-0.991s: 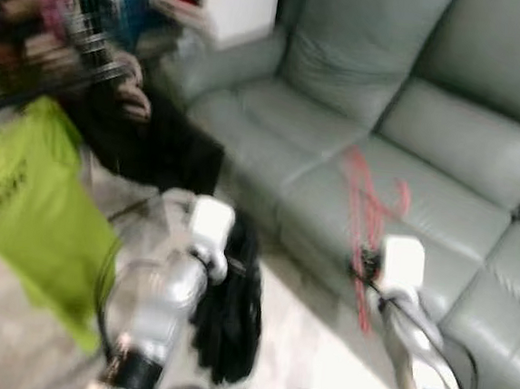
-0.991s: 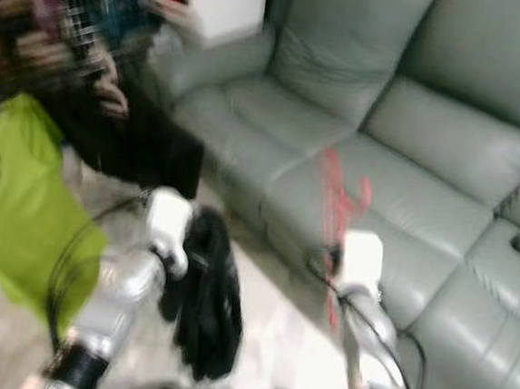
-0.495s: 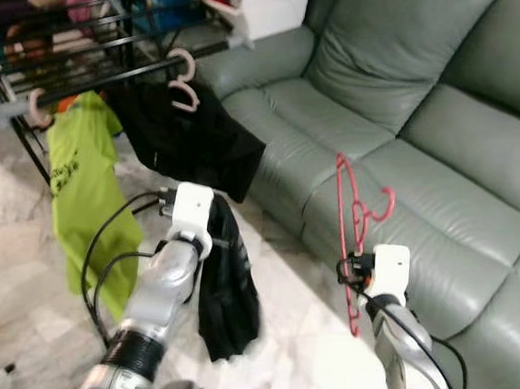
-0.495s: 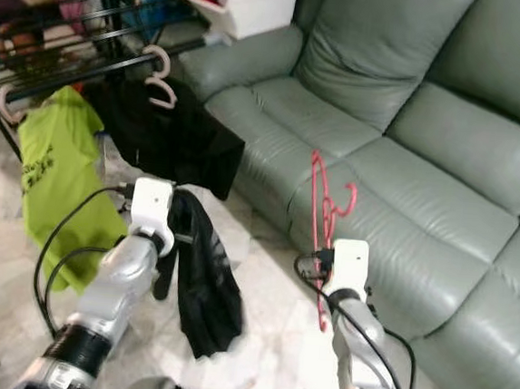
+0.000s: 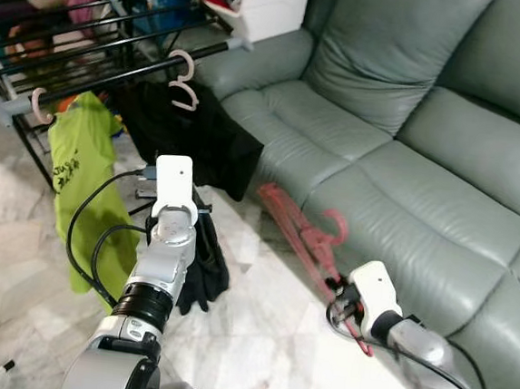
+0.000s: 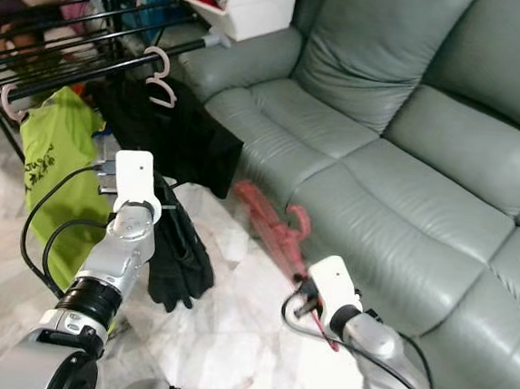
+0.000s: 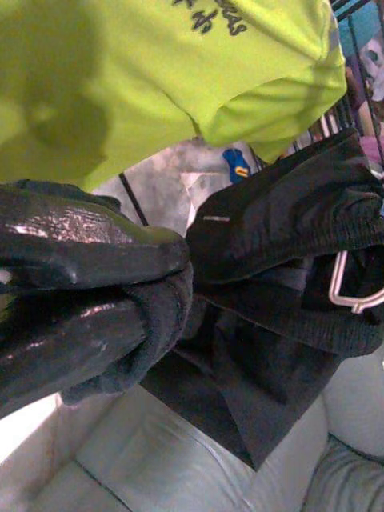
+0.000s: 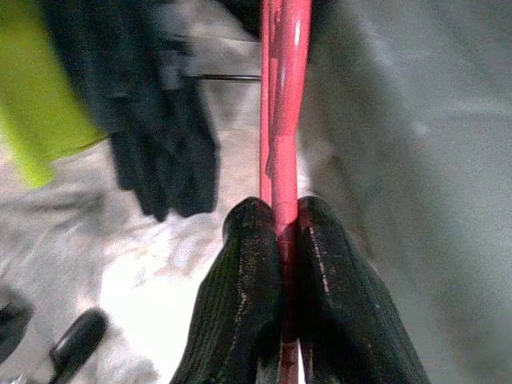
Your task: Hang hanger
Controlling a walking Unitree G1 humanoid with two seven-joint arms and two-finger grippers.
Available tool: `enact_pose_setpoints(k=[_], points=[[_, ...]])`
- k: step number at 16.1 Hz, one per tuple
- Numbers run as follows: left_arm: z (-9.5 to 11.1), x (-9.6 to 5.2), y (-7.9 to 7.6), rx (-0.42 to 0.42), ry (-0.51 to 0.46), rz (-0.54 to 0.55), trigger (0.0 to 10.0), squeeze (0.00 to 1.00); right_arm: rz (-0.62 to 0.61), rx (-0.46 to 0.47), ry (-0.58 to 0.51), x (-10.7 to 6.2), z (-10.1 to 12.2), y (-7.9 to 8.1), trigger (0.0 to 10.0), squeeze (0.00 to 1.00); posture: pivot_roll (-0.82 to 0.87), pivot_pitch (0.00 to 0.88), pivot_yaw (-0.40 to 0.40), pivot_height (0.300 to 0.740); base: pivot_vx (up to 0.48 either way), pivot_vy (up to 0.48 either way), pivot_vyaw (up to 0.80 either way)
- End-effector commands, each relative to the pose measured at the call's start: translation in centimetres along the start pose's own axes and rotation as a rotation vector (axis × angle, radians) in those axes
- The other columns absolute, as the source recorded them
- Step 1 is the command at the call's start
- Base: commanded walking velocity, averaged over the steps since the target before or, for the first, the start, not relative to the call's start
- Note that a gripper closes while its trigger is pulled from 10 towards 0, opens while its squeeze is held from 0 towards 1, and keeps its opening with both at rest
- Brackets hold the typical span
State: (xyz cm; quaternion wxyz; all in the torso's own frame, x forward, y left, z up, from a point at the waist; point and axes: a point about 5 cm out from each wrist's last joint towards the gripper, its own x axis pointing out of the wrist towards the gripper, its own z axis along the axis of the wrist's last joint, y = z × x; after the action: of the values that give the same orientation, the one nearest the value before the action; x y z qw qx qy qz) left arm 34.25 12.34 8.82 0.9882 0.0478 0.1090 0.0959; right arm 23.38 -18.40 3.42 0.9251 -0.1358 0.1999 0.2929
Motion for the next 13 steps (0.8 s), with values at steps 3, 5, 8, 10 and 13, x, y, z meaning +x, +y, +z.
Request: enact_pose_setpoints(k=[3,5,8,10,13], points=[[1.7,0.4,-1.3,0.057,-0.057,-0.014,10.0,0.00,0.225,-0.071,0.001,-0.5,1.1,1.4,10.0,0.00,-0.03,0.000,0.041,0.740,0.000,0.000,0.00],[1.7,0.5,-1.5,0.109,-0.040,0.019,10.0,0.00,0.357,-0.093,0.046,-1.2,0.9,2.2,10.0,0.00,-0.03,0.000,0.041,0.740,0.000,0.000,0.00],[1.7,0.6,-1.2,0.121,-0.046,0.036,10.0,0.00,0.406,-0.101,0.087,-1.8,0.5,2.5,10.0,0.00,-0.03,0.000,0.043,0.740,0.000,0.000,0.00],[2.0,0.6,-1.5,0.060,-0.062,-0.042,10.0,0.00,0.400,-0.105,0.121,-2.1,-0.3,2.4,10.0,0.00,-0.03,0.000,0.050,0.740,0.000,0.000,0.00],[2.5,0.6,-1.5,0.077,-0.076,-0.095,10.0,0.00,0.327,-0.145,0.132,-1.2,-0.3,1.7,10.0,0.00,-0.03,0.000,0.051,0.740,0.000,0.000,0.00]])
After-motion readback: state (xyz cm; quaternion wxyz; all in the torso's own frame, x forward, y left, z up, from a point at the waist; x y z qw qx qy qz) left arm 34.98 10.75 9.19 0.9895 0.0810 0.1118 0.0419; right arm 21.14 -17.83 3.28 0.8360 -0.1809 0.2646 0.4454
